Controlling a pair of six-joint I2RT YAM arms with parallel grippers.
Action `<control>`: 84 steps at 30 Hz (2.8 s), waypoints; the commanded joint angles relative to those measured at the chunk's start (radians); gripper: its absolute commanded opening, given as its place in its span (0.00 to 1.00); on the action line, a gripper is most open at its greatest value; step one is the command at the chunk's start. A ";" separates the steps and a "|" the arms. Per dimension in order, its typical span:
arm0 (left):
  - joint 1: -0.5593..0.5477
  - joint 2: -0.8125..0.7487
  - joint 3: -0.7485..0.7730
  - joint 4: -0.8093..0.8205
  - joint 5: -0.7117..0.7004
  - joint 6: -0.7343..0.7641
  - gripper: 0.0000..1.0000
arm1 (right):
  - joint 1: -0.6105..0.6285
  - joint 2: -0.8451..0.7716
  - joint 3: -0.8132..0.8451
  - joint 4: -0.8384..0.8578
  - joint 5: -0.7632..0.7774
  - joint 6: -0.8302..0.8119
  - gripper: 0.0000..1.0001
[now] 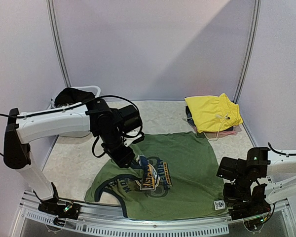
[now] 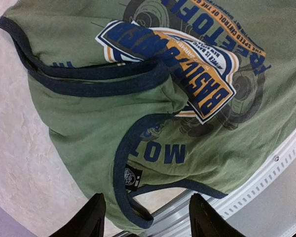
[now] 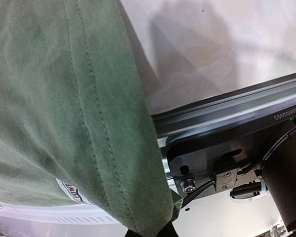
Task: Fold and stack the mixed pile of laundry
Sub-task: Smooth out the flattened tank top at the center of the board.
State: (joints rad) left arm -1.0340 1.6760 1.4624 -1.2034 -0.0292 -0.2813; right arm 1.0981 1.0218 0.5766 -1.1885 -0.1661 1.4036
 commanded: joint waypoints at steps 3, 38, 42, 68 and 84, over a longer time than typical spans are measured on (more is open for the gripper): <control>-0.063 0.088 -0.047 0.117 0.022 -0.094 0.59 | -0.013 0.025 0.023 0.003 0.024 -0.041 0.00; -0.039 0.430 0.176 0.070 -0.185 -0.193 0.00 | -0.013 -0.086 -0.045 -0.032 0.002 -0.051 0.00; -0.018 0.404 0.190 0.045 -0.208 -0.181 0.00 | -0.013 -0.094 -0.055 -0.028 -0.003 -0.051 0.00; 0.544 0.500 0.629 -0.156 -0.754 0.168 0.00 | -0.014 0.073 -0.023 0.104 -0.030 -0.125 0.00; 0.530 0.348 0.621 -0.262 -0.508 0.063 0.79 | -0.110 0.169 0.350 -0.125 0.147 -0.222 0.44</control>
State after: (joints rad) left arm -0.4751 2.1647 2.0926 -1.3491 -0.6365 -0.1696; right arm 1.0500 1.1725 0.7761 -1.1919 -0.1352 1.2427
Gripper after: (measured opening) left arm 0.757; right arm 0.428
